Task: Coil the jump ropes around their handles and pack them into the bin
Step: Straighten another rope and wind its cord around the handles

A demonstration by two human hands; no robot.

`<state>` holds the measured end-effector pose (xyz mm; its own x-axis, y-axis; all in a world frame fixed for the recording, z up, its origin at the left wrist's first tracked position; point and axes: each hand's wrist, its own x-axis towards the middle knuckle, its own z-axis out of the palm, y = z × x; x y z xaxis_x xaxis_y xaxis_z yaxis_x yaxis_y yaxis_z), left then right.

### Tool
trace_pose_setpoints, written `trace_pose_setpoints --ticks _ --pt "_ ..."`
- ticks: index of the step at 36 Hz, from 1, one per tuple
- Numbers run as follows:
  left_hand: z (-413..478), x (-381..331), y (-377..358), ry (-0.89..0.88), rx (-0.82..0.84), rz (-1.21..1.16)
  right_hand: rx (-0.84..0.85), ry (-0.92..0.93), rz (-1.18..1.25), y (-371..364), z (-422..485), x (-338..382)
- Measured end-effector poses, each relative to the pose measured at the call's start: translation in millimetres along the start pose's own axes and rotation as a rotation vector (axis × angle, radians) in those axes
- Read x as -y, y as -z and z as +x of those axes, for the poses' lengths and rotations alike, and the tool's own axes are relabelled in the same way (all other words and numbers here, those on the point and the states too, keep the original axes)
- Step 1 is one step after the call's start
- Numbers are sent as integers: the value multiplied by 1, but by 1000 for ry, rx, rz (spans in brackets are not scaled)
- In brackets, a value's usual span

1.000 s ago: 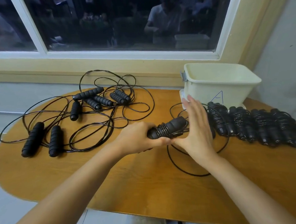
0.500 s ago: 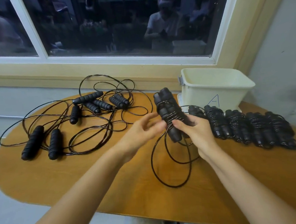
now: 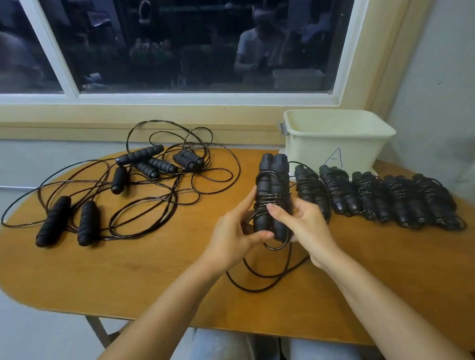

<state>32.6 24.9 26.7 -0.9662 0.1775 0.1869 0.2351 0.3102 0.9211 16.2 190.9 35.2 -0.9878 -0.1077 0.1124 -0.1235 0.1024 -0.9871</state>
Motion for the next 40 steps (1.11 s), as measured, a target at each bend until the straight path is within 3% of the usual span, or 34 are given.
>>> trace_pose_setpoints --ticks 4,11,20,25,31,36,40 --pt "-4 13 -8 17 19 25 43 -82 10 3 -4 -13" --pt "29 21 -1 74 65 -117 30 -58 -44 12 27 -24" --pt "93 33 12 43 204 -131 -15 -83 37 23 66 -48" --pt "107 56 4 96 102 -277 -57 -6 31 22 73 -64" --pt "103 72 -2 142 98 -481 -41 91 -65 19 75 -69" --pt "97 72 -5 129 5 -499 -62 122 -268 16 72 -71" --pt "94 68 -6 93 -88 -459 -193 206 -283 13 69 -67"
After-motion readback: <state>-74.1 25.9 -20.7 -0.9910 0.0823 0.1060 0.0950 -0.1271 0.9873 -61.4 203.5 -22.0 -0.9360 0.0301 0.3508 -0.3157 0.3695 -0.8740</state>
